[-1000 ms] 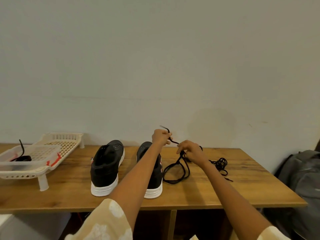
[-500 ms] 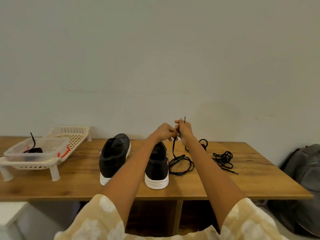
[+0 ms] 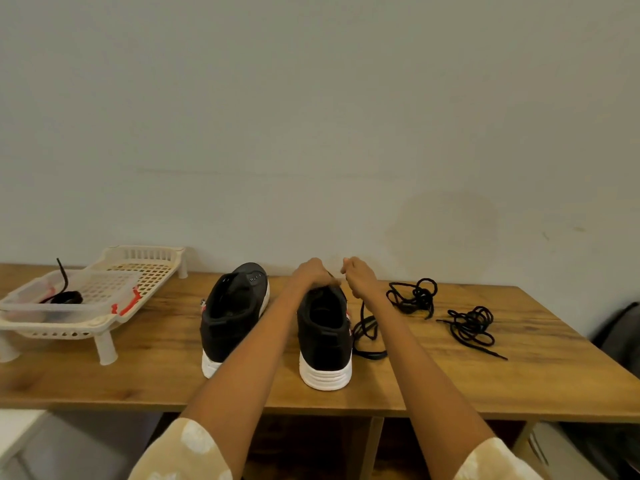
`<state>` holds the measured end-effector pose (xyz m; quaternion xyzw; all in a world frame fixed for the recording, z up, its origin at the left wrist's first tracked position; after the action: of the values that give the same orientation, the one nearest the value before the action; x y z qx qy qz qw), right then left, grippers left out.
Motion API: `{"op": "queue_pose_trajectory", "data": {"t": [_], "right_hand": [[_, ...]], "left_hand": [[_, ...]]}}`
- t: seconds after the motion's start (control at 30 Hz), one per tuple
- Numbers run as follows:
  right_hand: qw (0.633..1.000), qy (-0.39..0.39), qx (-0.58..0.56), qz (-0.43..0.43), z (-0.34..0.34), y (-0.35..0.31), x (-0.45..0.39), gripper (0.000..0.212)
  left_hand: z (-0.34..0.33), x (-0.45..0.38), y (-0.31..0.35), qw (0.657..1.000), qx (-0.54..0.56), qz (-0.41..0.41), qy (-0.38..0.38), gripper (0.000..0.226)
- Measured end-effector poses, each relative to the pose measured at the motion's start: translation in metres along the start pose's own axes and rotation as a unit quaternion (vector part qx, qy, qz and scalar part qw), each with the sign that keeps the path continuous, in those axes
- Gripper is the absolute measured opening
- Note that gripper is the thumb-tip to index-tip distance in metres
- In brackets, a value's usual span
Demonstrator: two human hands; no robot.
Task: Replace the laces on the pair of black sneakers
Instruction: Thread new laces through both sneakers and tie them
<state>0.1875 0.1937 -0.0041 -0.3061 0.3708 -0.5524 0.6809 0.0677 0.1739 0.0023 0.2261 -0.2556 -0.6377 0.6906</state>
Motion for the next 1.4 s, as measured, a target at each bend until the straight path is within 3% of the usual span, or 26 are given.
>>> {"op": "queue_pose_trajectory", "data": {"t": [0.07,0.17,0.33,0.53,0.8,0.97,1.1,1.23,1.4], "right_hand": [[1.000,-0.007,0.004,0.022,-0.001,-0.001,0.000,0.032],[0.999,-0.022,-0.019,0.032,0.001,0.002,0.000,0.035],[0.997,-0.054,-0.054,0.031,0.003,0.003,0.006,0.031],[0.999,-0.022,-0.046,0.002,0.006,0.010,0.004,0.003],[1.000,-0.009,0.014,0.025,0.002,0.010,0.005,0.007],[0.997,0.007,0.068,0.046,0.002,0.007,0.007,0.011],[0.995,-0.015,0.077,0.055,0.001,0.003,0.008,0.015],[0.994,-0.035,0.085,0.052,0.001,0.006,0.008,0.020],[0.995,0.005,0.073,0.072,0.000,0.003,0.008,0.015]], "left_hand": [[-0.003,-0.001,-0.003,0.999,0.039,0.009,-0.014,0.032],[-0.005,0.003,-0.014,0.990,0.136,0.033,-0.015,0.039],[-0.005,0.004,-0.027,0.977,0.205,0.061,-0.007,0.035],[-0.005,0.007,-0.029,0.980,0.179,0.089,0.000,0.020],[-0.008,0.006,-0.031,0.970,0.224,0.097,0.015,0.013],[-0.009,0.008,-0.032,0.968,0.231,0.098,0.017,0.026],[-0.008,0.010,-0.031,0.963,0.252,0.095,0.011,0.019],[-0.010,0.011,-0.025,0.966,0.256,0.045,0.014,0.026],[-0.010,0.008,-0.017,0.992,0.115,-0.030,0.051,0.027]]}}
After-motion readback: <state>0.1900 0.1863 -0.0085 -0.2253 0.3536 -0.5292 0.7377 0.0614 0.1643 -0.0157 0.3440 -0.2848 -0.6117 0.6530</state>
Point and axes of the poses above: each hand's wrist, its own x-axis away from the middle knuckle, its own z-axis out of the back of the hand, y = z × x, the point moved 6 cm from there along -x, towards the middle knuckle, and after that the axes turned 2 degrees about -x, right-handed, at the moved point
